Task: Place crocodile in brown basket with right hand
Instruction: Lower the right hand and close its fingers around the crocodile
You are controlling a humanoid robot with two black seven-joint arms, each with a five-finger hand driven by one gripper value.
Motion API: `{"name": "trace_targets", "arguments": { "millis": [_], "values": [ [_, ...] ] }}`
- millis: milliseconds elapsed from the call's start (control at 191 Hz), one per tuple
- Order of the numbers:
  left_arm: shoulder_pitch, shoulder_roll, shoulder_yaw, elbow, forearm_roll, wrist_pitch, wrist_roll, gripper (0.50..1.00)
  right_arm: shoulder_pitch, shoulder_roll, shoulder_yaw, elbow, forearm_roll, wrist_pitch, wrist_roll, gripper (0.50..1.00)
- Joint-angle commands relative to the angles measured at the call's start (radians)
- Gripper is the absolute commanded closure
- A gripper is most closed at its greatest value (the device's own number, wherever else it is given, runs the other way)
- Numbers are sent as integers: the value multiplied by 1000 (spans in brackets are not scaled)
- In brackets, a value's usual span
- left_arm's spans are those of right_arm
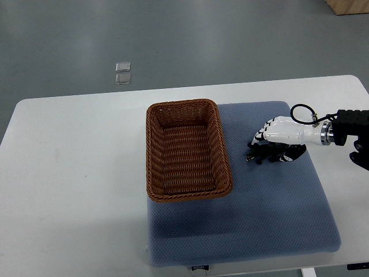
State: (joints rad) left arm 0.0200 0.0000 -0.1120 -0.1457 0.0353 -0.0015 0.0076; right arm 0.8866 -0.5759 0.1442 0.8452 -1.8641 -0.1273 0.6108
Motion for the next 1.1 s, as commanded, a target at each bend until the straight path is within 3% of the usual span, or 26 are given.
{"name": "trace_targets", "arguments": {
  "millis": [0, 477, 1096],
  "values": [
    [0, 0, 0, 0, 0, 0, 0, 500, 2, 1, 0, 0, 0, 2, 0, 816],
    [0, 0, 0, 0, 0, 0, 0, 500, 6, -1, 2, 9, 8, 5, 0, 904],
    [0, 0, 0, 0, 0, 0, 0, 500, 8, -5, 17, 11, 39, 12, 0, 893]
  ]
}}
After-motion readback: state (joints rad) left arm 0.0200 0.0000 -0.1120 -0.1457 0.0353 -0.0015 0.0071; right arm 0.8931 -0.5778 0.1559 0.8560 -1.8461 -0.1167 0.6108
